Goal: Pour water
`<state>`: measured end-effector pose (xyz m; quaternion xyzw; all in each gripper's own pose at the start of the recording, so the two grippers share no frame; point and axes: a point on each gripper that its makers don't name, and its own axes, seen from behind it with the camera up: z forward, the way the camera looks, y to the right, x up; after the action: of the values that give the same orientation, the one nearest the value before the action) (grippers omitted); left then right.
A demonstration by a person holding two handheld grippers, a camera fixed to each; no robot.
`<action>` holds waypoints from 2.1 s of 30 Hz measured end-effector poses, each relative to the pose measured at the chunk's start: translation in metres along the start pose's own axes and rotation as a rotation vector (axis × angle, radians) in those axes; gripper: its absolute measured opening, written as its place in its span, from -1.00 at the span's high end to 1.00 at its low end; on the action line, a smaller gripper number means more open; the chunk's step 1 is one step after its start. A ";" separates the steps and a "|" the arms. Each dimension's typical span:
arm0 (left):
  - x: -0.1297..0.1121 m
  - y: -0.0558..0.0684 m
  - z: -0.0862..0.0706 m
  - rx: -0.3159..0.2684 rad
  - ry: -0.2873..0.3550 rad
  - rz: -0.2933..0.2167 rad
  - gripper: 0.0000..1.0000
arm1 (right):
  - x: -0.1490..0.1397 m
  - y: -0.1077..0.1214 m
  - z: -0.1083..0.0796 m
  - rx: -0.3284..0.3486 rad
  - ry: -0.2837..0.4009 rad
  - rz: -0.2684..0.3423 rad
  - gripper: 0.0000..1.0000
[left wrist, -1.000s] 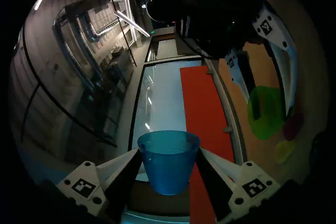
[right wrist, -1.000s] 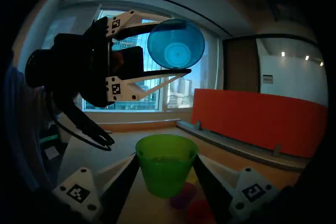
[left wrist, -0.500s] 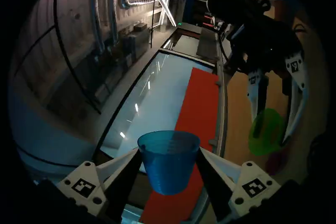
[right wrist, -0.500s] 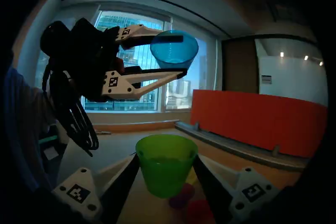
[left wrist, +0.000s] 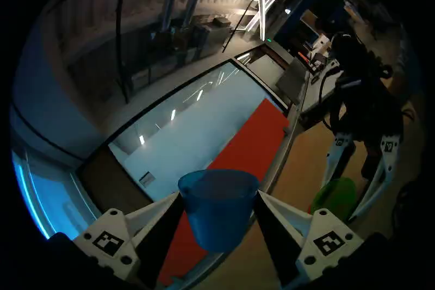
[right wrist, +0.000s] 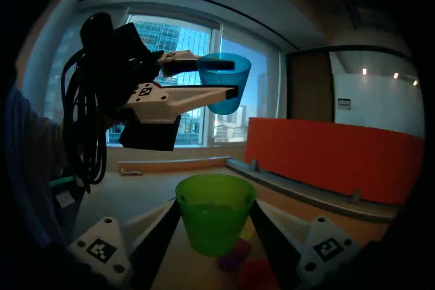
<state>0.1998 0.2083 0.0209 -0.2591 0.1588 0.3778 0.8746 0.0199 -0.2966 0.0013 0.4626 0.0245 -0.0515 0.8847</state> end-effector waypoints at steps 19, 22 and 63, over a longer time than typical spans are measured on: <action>-0.030 -0.007 0.000 -0.001 -0.068 -0.429 -0.69 | 0.009 0.000 -0.001 -0.009 0.006 -0.002 -0.78; -0.033 -0.010 0.000 -0.001 -0.067 -0.503 -0.69 | 0.009 0.001 -0.002 -0.013 0.006 -0.002 -0.78; -0.092 0.020 -0.043 -0.014 -0.119 -0.746 -0.69 | 0.011 0.042 -0.061 -0.131 -0.003 0.035 -0.78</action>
<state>0.1205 0.1420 0.0230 -0.2827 -0.0001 0.0487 0.9580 0.0356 -0.2237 0.0000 0.4038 0.0184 -0.0353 0.9140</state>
